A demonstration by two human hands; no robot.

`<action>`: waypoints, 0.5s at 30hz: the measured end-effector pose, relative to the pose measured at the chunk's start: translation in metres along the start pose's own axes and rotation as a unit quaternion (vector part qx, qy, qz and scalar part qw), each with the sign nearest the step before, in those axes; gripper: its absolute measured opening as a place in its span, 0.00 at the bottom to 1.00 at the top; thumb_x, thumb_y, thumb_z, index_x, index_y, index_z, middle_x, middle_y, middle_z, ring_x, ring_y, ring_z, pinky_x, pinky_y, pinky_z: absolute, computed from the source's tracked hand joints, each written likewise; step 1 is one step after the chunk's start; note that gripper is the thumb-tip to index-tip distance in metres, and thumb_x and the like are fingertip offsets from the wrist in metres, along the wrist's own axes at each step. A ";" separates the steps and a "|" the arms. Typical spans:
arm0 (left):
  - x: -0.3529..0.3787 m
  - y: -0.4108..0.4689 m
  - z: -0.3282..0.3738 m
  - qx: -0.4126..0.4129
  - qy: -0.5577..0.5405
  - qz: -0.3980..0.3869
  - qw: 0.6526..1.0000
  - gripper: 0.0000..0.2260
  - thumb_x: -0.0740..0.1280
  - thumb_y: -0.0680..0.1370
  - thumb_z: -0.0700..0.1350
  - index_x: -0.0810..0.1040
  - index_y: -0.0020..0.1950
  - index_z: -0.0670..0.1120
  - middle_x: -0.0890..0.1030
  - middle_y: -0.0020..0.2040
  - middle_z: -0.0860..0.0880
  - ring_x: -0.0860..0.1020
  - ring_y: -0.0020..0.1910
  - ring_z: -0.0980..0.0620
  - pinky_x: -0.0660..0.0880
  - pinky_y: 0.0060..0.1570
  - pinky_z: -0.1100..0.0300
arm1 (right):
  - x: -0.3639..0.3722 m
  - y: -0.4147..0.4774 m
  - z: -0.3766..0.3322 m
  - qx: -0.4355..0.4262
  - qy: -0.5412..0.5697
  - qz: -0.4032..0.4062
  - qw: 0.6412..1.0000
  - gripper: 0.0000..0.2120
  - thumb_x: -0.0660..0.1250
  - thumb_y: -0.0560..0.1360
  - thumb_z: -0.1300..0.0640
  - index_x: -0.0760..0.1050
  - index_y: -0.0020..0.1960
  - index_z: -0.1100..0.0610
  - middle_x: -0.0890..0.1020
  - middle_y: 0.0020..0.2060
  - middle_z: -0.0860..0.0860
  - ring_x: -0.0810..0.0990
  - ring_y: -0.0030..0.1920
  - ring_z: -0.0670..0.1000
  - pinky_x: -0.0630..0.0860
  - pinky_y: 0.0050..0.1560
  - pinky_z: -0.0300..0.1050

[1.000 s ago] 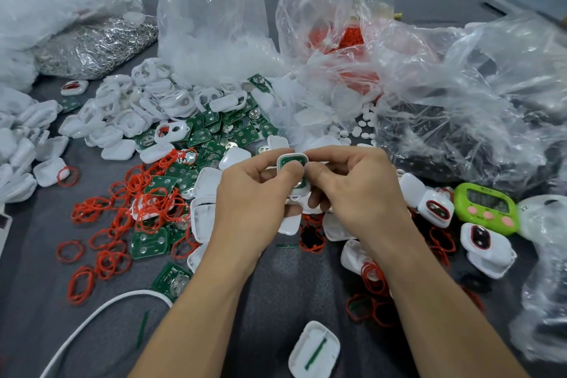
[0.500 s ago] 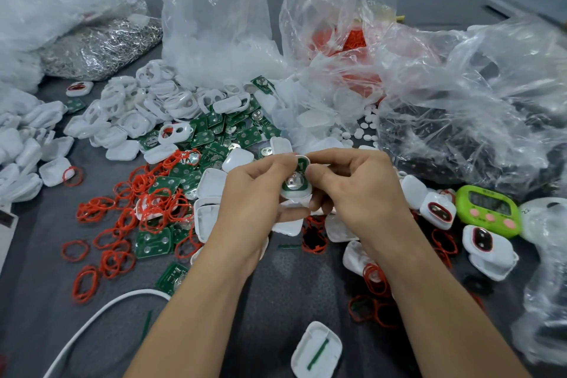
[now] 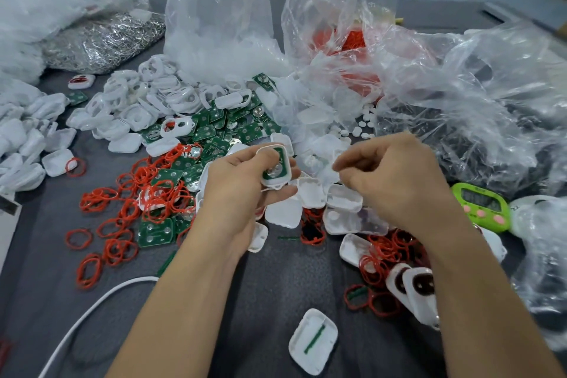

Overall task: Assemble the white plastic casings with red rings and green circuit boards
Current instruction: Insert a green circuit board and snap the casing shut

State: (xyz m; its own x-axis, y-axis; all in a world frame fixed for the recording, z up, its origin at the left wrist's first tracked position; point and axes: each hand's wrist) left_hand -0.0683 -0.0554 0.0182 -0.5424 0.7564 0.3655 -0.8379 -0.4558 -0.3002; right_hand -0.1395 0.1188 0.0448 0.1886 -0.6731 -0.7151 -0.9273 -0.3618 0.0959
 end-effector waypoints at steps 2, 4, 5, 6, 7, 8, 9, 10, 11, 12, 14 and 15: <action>-0.001 0.000 0.001 -0.002 -0.002 0.002 1.000 0.07 0.66 0.80 0.35 0.84 0.47 0.40 0.87 0.39 0.42 0.87 0.41 0.47 0.80 0.29 0.61 | -0.002 -0.002 -0.004 0.012 -0.071 -0.075 0.995 0.08 0.77 0.71 0.58 0.86 0.42 0.44 0.80 0.28 0.32 0.78 0.32 0.31 0.68 0.31 0.22; -0.001 0.000 0.001 -0.003 0.000 0.002 1.000 0.08 0.66 0.80 0.34 0.84 0.48 0.40 0.87 0.39 0.42 0.87 0.40 0.47 0.80 0.29 0.61 | 0.005 -0.006 -0.010 0.010 -0.118 -0.104 0.988 0.09 0.77 0.71 0.55 0.86 0.48 0.42 0.83 0.33 0.36 0.78 0.34 0.34 0.66 0.32 0.23; -0.001 0.000 0.001 -0.003 0.001 0.002 1.000 0.08 0.66 0.80 0.34 0.84 0.49 0.40 0.87 0.39 0.42 0.87 0.40 0.47 0.80 0.29 0.61 | 0.009 -0.008 -0.012 0.006 -0.133 -0.103 0.986 0.11 0.77 0.71 0.54 0.86 0.51 0.41 0.85 0.41 0.38 0.79 0.37 0.37 0.68 0.37 0.25; -0.001 0.000 0.001 -0.003 0.002 0.001 1.000 0.08 0.66 0.80 0.34 0.84 0.50 0.40 0.87 0.40 0.41 0.87 0.40 0.47 0.80 0.29 0.61 | 0.014 -0.008 -0.015 -0.001 -0.146 -0.097 0.984 0.13 0.77 0.71 0.52 0.85 0.54 0.41 0.85 0.47 0.40 0.78 0.42 0.40 0.70 0.43 0.31; -0.001 0.000 0.001 -0.002 0.003 0.001 1.000 0.08 0.65 0.80 0.34 0.84 0.51 0.39 0.87 0.40 0.40 0.87 0.39 0.47 0.81 0.29 0.61 | 0.019 -0.008 -0.017 -0.010 -0.159 -0.091 0.983 0.14 0.77 0.71 0.51 0.85 0.56 0.41 0.84 0.52 0.43 0.79 0.47 0.44 0.71 0.48 0.35; -0.001 0.000 0.001 -0.002 0.003 0.001 1.000 0.08 0.65 0.80 0.33 0.85 0.51 0.39 0.87 0.41 0.40 0.87 0.39 0.47 0.81 0.29 0.60 | 0.024 -0.008 -0.018 -0.023 -0.176 -0.089 0.980 0.15 0.77 0.71 0.51 0.84 0.57 0.41 0.83 0.55 0.46 0.78 0.52 0.47 0.71 0.51 0.38; -0.001 0.000 0.001 -0.004 0.003 0.000 1.000 0.08 0.65 0.80 0.33 0.85 0.52 0.39 0.87 0.41 0.40 0.87 0.39 0.47 0.81 0.29 0.60 | 0.029 -0.008 -0.017 -0.035 -0.196 -0.090 0.976 0.15 0.76 0.71 0.50 0.84 0.57 0.41 0.82 0.56 0.48 0.78 0.56 0.50 0.72 0.55 0.41; -0.001 0.000 0.001 -0.007 0.002 -0.002 1.000 0.08 0.65 0.80 0.33 0.85 0.52 0.39 0.87 0.41 0.40 0.87 0.39 0.47 0.81 0.29 0.60 | 0.033 -0.008 -0.016 -0.043 -0.213 -0.091 0.972 0.13 0.76 0.71 0.50 0.83 0.55 0.41 0.81 0.56 0.49 0.77 0.57 0.52 0.72 0.57 0.44; -0.001 0.000 0.001 -0.009 0.001 -0.005 1.000 0.08 0.65 0.80 0.33 0.84 0.52 0.39 0.87 0.41 0.41 0.87 0.39 0.47 0.81 0.29 0.60 | 0.036 -0.008 -0.014 -0.048 -0.218 -0.086 0.971 0.11 0.76 0.72 0.49 0.84 0.54 0.42 0.81 0.55 0.50 0.77 0.57 0.52 0.73 0.59 0.45; -0.002 0.001 0.001 -0.012 0.002 -0.008 1.000 0.08 0.65 0.80 0.33 0.84 0.52 0.40 0.87 0.42 0.42 0.87 0.39 0.47 0.81 0.29 0.60 | 0.037 -0.008 -0.012 -0.050 -0.205 -0.079 0.974 0.08 0.76 0.73 0.48 0.84 0.52 0.42 0.82 0.53 0.49 0.78 0.56 0.51 0.74 0.59 0.46; -0.003 0.001 0.000 -0.014 0.005 -0.012 1.000 0.08 0.65 0.80 0.34 0.84 0.52 0.40 0.88 0.43 0.43 0.87 0.41 0.47 0.81 0.29 0.60 | 0.033 -0.007 -0.007 -0.037 -0.118 -0.053 0.991 0.03 0.76 0.74 0.47 0.87 0.47 0.44 0.84 0.43 0.42 0.80 0.47 0.41 0.75 0.49 0.34; -0.003 0.002 0.000 -0.015 0.006 -0.014 1.000 0.08 0.65 0.80 0.34 0.84 0.52 0.40 0.88 0.43 0.43 0.87 0.41 0.47 0.81 0.30 0.60 | 0.029 -0.007 -0.006 -0.023 -0.062 -0.041 0.997 0.02 0.77 0.73 0.47 0.87 0.43 0.44 0.84 0.37 0.39 0.80 0.41 0.38 0.72 0.41 0.29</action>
State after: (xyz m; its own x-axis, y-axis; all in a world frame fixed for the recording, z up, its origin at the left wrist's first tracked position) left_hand -0.0680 -0.0586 0.0165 -0.5185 0.7744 0.3626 -0.8501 -0.4209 -0.3165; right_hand -0.1263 0.0983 0.0275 0.2187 -0.5568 -0.8013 -0.8946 -0.4425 0.0632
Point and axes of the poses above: each hand's wrist, its own y-axis towards the middle knuckle, its own x-axis out of the palm, z = x × y
